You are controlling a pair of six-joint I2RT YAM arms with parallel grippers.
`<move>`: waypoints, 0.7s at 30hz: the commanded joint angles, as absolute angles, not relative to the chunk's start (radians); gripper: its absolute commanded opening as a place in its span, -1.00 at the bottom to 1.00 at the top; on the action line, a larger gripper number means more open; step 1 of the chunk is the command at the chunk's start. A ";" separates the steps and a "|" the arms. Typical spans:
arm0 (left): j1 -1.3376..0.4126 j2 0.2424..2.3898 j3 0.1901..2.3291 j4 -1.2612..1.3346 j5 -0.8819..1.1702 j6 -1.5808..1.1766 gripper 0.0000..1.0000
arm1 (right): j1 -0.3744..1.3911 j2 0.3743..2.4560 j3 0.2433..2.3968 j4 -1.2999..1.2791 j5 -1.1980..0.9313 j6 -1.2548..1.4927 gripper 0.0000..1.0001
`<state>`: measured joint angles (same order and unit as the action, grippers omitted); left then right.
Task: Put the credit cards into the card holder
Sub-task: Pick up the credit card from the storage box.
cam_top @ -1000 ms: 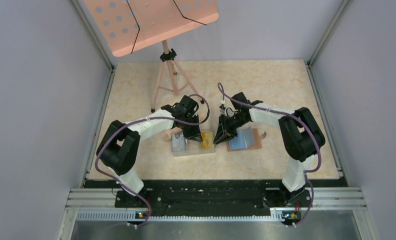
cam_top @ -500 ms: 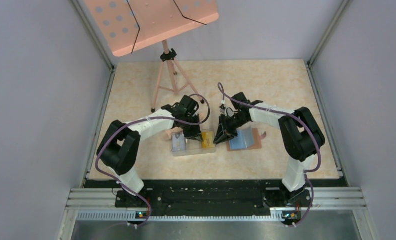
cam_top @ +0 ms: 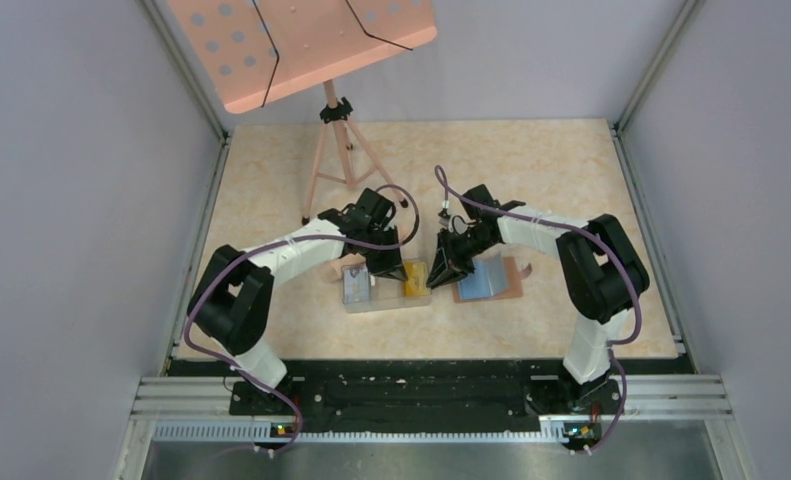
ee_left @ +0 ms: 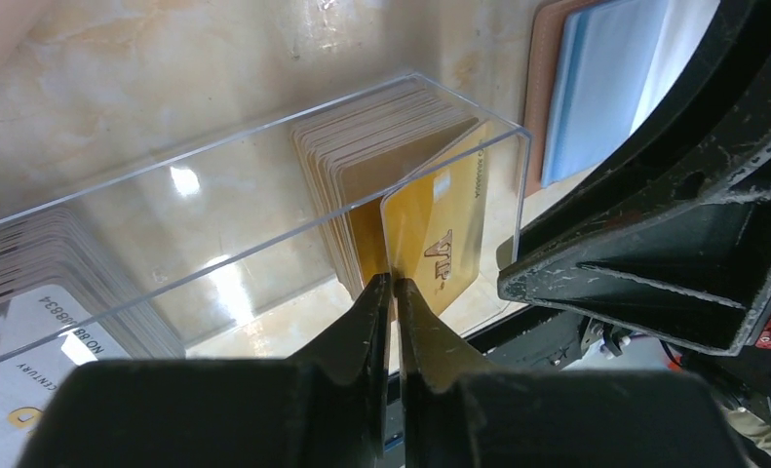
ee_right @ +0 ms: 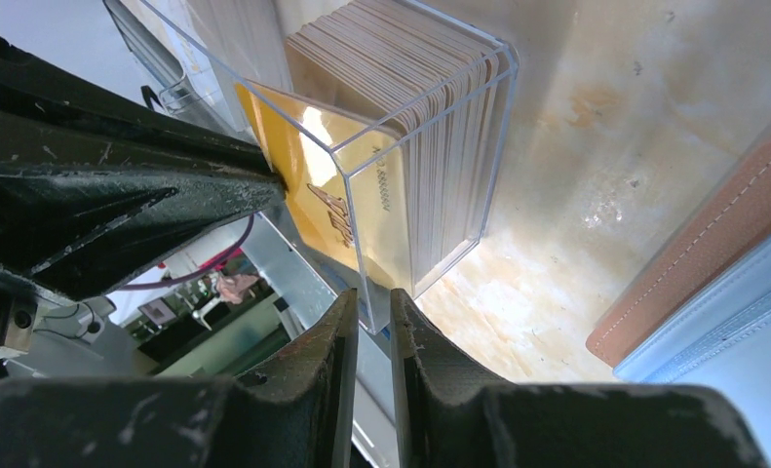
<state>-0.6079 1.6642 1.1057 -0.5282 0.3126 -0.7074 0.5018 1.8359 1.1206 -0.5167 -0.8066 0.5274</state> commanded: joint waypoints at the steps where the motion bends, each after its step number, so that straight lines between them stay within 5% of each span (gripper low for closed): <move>1: -0.623 1.625 1.138 -0.514 0.350 -0.701 -0.73 | 0.521 1.845 1.141 -0.492 -0.827 0.532 -0.63; 7: -0.632 1.631 1.148 -0.514 0.363 -0.696 -0.56 | 0.521 1.845 1.139 -0.491 -0.826 0.533 -0.64; 21: -0.634 1.633 1.118 -0.413 0.437 -0.752 -0.56 | 0.520 1.841 1.139 -0.492 -0.821 0.533 -0.64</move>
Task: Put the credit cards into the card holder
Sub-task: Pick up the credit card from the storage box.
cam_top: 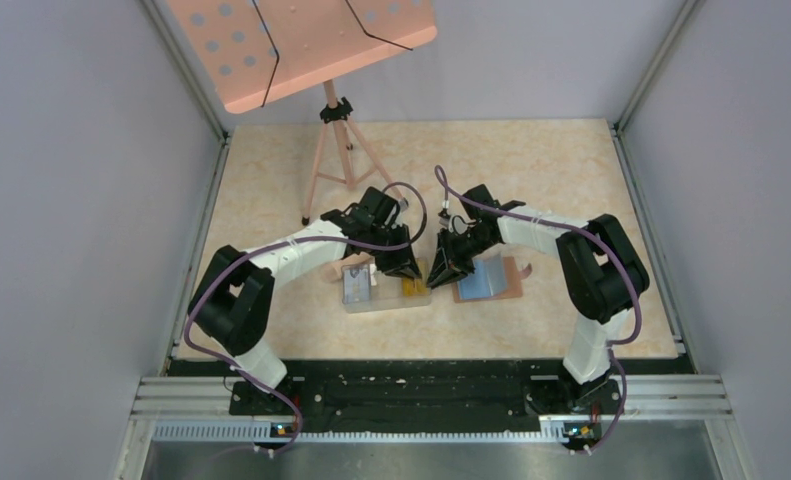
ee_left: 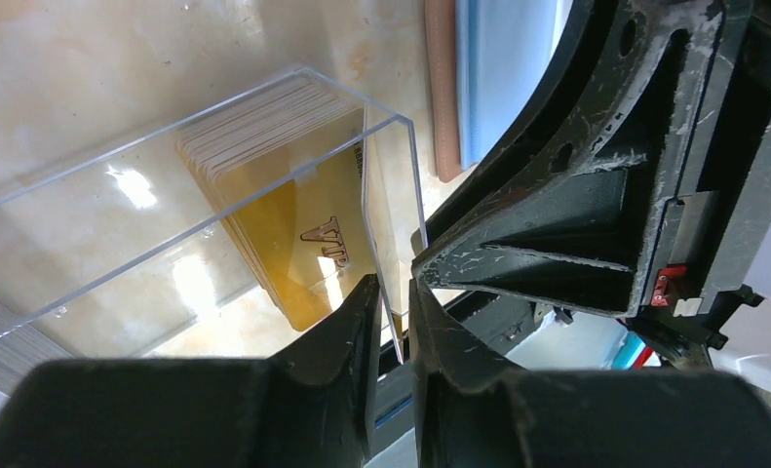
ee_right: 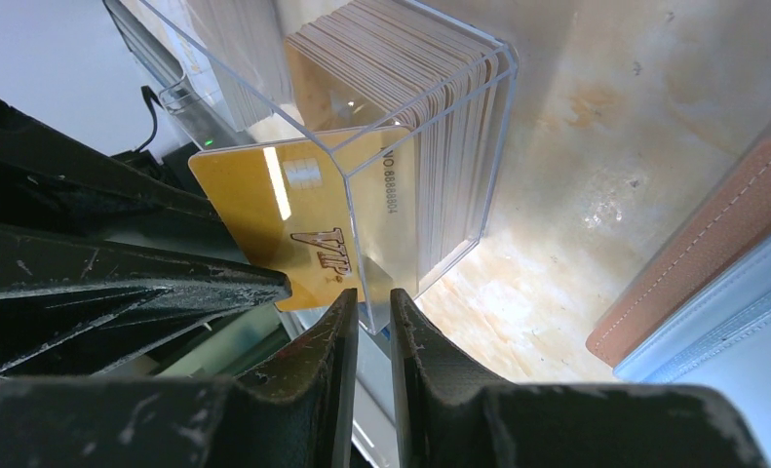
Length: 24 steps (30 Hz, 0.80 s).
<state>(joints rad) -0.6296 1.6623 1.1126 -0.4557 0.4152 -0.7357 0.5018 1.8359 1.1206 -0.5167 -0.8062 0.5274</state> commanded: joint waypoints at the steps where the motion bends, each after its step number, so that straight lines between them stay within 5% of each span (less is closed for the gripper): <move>1: -0.634 1.632 1.116 -0.415 0.433 -0.751 -0.56 | 0.520 1.840 1.139 -0.492 -0.822 0.534 -0.64; 11: -0.634 1.642 1.155 -0.524 0.361 -0.711 -0.57 | 0.520 1.841 1.138 -0.492 -0.823 0.533 -0.64; 19: -0.639 1.658 1.219 -0.659 0.263 -0.643 0.01 | 0.521 1.844 1.138 -0.492 -0.825 0.532 -0.64; 24: -0.642 1.682 1.220 -0.659 0.269 -0.640 -0.07 | 0.521 1.848 1.138 -0.492 -0.825 0.530 -0.64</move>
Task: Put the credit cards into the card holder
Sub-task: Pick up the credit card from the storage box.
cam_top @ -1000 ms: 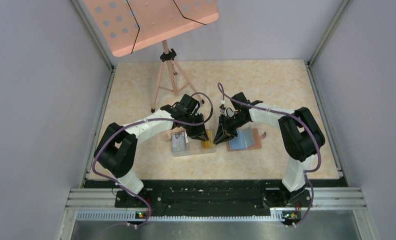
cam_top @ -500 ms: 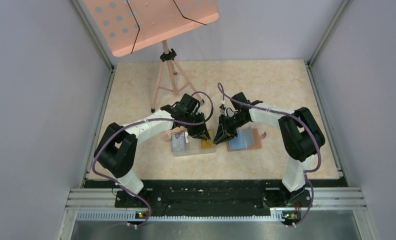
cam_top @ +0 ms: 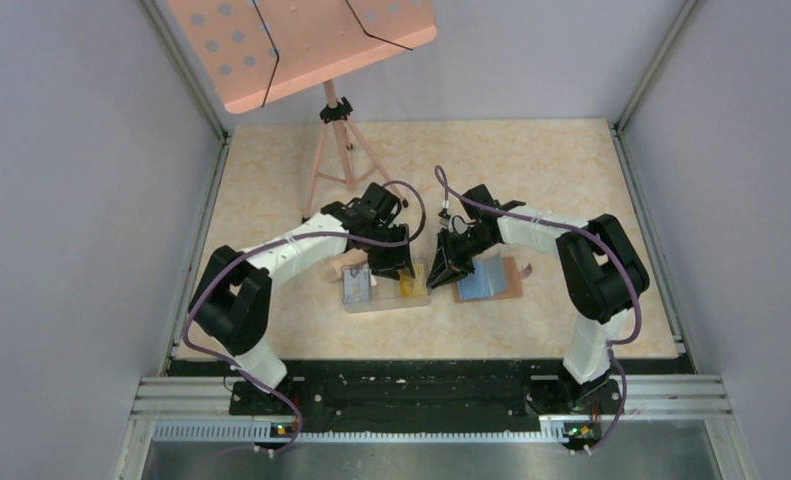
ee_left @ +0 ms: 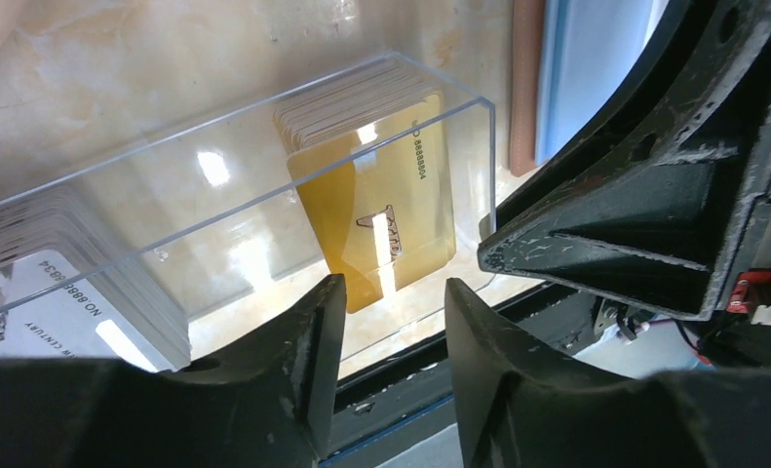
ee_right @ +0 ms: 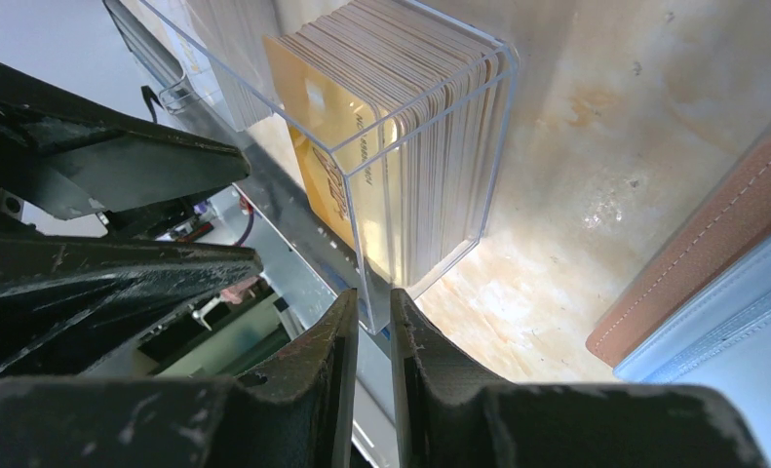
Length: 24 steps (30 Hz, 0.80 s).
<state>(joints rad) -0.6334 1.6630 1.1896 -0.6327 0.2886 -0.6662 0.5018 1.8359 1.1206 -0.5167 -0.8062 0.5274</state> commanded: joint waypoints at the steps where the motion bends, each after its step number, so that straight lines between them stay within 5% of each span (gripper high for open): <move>1: -0.644 1.689 1.219 -0.655 0.273 -0.642 -0.12 | 0.521 1.849 1.137 -0.492 -0.826 0.531 -0.64; 16: -0.675 1.726 1.224 -0.612 0.305 -0.644 -0.52 | 0.520 1.852 1.139 -0.491 -0.830 0.529 -0.64; 24: -0.680 1.666 1.217 -0.612 0.230 -0.645 -0.20 | 0.521 1.852 1.136 -0.492 -0.827 0.527 -0.64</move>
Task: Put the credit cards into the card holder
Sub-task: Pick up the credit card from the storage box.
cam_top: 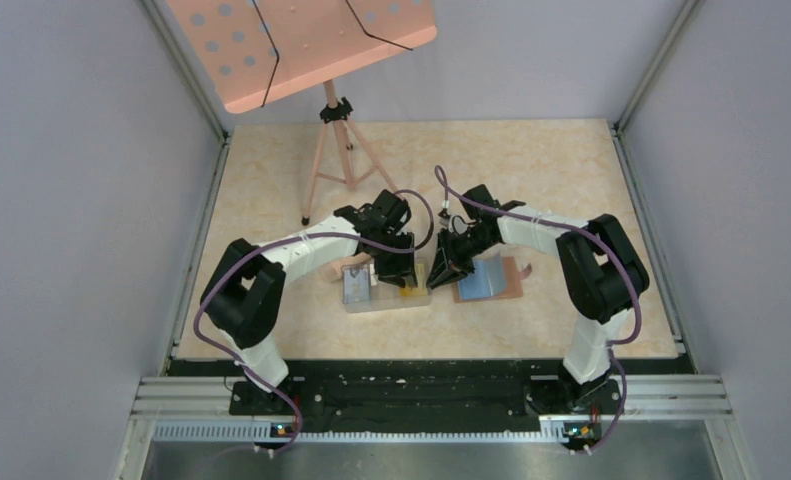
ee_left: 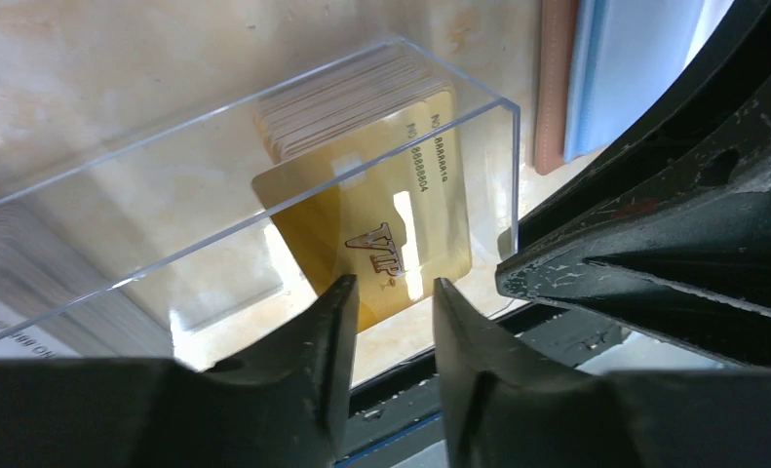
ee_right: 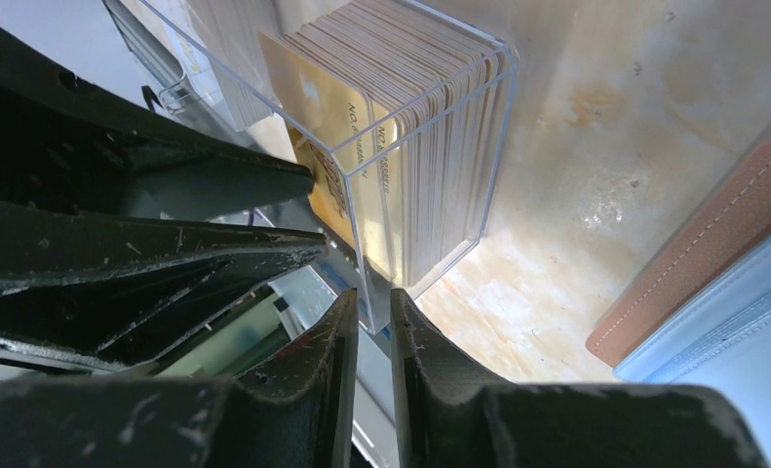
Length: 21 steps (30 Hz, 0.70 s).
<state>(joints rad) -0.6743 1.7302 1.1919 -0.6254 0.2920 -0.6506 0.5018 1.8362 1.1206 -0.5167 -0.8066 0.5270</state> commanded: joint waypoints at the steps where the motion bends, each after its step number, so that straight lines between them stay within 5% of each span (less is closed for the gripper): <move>1: -0.680 1.654 1.214 -0.625 0.201 -0.642 -0.11 | 0.520 1.852 1.135 -0.492 -0.828 0.526 -0.64; 3: -0.680 1.640 1.208 -0.665 0.139 -0.635 0.02 | 0.520 1.851 1.133 -0.492 -0.827 0.528 -0.64; 9: -0.680 1.651 1.157 -0.669 0.131 -0.652 -0.03 | 0.521 1.852 1.132 -0.492 -0.826 0.526 -0.63; 21: -0.694 1.730 1.203 -0.590 0.268 -0.652 -0.63 | 0.520 1.853 1.132 -0.493 -0.828 0.522 -0.63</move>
